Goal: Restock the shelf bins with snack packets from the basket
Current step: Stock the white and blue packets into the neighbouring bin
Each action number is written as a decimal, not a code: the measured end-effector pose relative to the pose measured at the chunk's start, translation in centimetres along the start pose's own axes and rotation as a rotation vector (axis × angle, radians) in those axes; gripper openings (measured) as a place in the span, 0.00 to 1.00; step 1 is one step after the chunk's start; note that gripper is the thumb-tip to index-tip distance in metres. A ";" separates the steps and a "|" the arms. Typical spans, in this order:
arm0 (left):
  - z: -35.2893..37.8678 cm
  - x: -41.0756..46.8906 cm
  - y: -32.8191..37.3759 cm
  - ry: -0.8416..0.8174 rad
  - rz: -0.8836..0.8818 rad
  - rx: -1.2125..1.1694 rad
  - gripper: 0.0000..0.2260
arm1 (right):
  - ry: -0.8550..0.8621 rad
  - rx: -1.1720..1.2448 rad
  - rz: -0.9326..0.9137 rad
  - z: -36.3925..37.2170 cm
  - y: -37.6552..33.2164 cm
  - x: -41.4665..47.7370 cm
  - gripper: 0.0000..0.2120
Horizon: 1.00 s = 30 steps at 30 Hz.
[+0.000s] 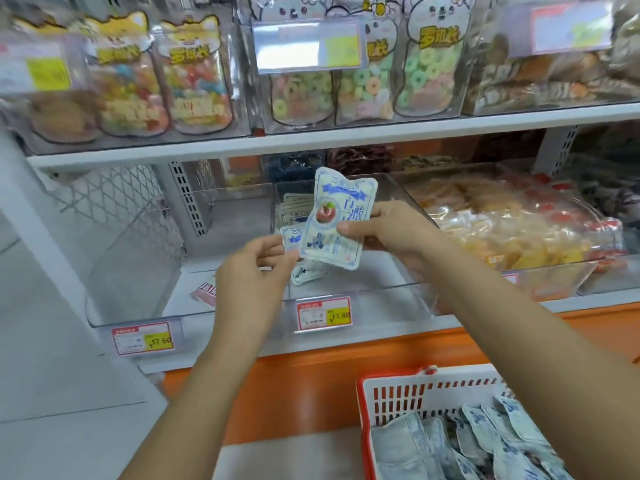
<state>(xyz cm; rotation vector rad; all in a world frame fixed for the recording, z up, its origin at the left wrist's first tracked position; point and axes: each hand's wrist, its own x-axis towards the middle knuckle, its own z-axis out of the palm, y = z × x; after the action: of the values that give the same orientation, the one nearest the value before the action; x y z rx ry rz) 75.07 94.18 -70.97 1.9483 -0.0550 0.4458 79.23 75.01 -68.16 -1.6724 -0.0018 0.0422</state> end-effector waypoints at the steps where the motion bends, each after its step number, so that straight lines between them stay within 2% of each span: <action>1: -0.3 0.4 -0.5 0.035 0.005 0.065 0.14 | 0.022 -0.045 0.026 0.1 0.1 1.6 0.13; 4: -0.6 1.1 -1.8 -0.003 -0.012 0.169 0.17 | 0.016 -0.244 0.151 1.0 1.2 5.2 0.15; 8: -0.4 1.2 -2.3 -0.061 0.042 0.274 0.13 | -0.061 -0.493 0.259 3.7 3.8 8.5 0.19; 16: -0.6 1.2 -2.6 -0.108 0.043 0.336 0.13 | 0.078 -0.935 0.178 5.4 6.2 9.8 0.22; 19: -0.6 1.1 -2.7 -0.110 0.059 0.357 0.13 | 0.098 -0.956 0.147 5.1 5.6 9.3 0.21; 24: -0.3 0.8 -3.0 -0.112 0.106 0.428 0.11 | 0.150 -0.808 0.059 4.2 4.5 7.7 0.24; 26: -0.1 0.5 -3.3 -0.096 0.133 0.470 0.12 | 0.166 -0.750 0.014 3.5 4.0 6.1 0.20; 28: 0.3 -0.4 -3.0 -0.045 0.167 0.482 0.17 | 0.177 -0.666 -0.083 2.4 3.6 3.5 0.15; 30: 1.2 -2.0 -2.3 -0.012 0.237 0.456 0.17 | 0.213 -0.611 -0.222 1.1 3.7 0.1 0.14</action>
<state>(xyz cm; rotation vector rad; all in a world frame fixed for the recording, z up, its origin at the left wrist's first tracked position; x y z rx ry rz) 74.10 93.74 -74.04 2.4053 -0.2090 0.6460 79.16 75.70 -71.98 -2.2692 -0.0430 -0.3342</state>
